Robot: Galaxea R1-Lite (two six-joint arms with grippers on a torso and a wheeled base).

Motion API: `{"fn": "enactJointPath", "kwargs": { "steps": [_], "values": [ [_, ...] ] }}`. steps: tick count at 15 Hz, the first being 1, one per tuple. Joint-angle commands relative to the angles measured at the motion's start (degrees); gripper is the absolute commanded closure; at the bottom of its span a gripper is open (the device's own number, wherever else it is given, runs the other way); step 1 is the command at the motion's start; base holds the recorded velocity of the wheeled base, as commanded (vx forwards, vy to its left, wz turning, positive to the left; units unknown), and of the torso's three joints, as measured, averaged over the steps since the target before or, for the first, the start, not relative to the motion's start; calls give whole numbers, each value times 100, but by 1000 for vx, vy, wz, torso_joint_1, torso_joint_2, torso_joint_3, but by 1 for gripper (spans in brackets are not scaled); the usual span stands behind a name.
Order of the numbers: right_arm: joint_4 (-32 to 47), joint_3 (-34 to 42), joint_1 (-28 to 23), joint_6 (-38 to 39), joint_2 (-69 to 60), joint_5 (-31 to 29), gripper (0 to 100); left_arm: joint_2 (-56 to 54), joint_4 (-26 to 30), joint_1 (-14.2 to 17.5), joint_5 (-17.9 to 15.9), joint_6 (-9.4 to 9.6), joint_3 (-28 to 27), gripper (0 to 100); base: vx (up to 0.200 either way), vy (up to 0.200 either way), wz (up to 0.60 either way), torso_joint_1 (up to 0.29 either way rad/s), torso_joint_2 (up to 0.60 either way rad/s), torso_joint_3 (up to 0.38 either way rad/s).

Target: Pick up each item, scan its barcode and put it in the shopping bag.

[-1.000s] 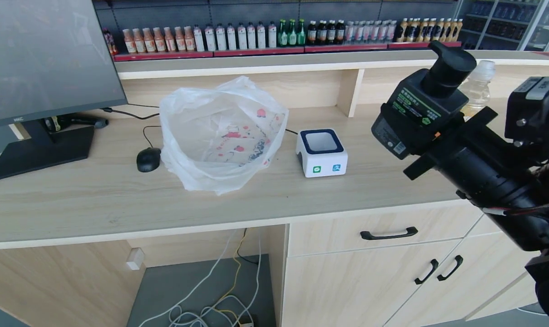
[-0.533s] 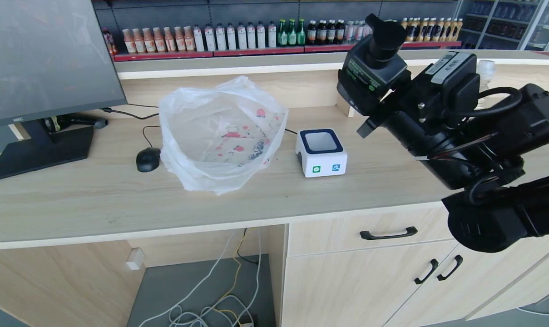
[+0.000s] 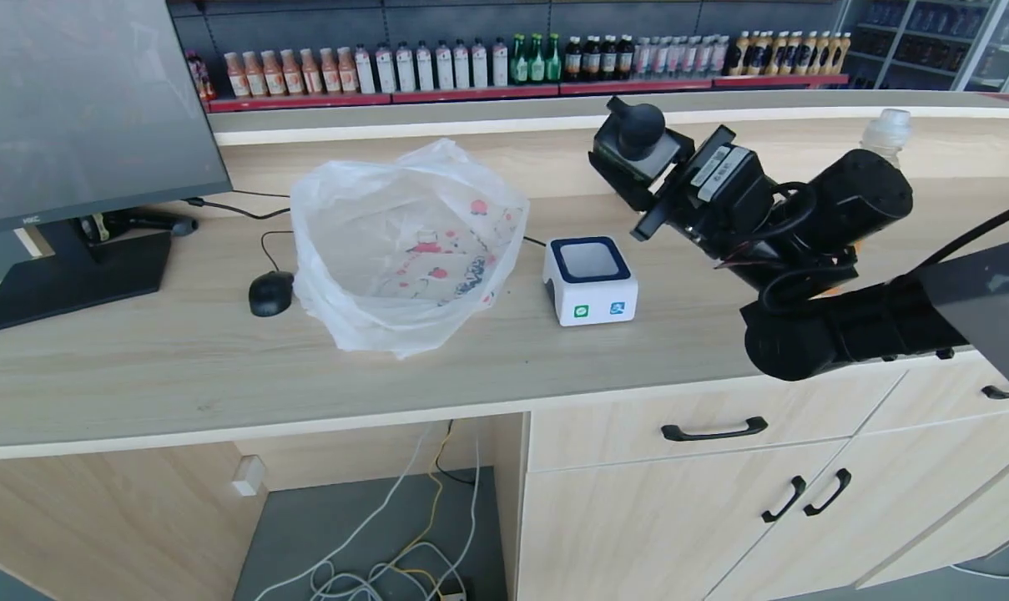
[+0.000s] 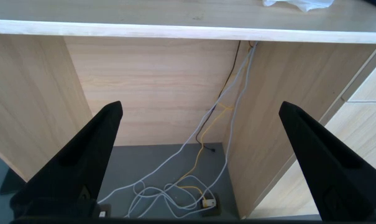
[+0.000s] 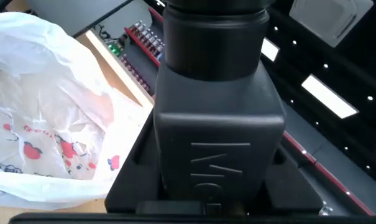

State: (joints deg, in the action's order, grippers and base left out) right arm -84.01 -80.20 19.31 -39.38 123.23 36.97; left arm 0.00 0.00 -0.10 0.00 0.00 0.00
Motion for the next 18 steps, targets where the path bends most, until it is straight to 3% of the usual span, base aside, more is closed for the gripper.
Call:
{"fn": "enactJointPath", "kwargs": {
  "steps": [1, 18],
  "values": [
    [-2, -31, -279, -132, 491, 117, 100, 0, 0, 1, 0, 0, 0, 0, 0, 0, 0, 0, 0, 0],
    [51, -22, -217, -281, 834, 117, 100, 0, 0, 1, 0, 0, 0, 0, 0, 0, 0, 0, 0, 0]
  ]
}}
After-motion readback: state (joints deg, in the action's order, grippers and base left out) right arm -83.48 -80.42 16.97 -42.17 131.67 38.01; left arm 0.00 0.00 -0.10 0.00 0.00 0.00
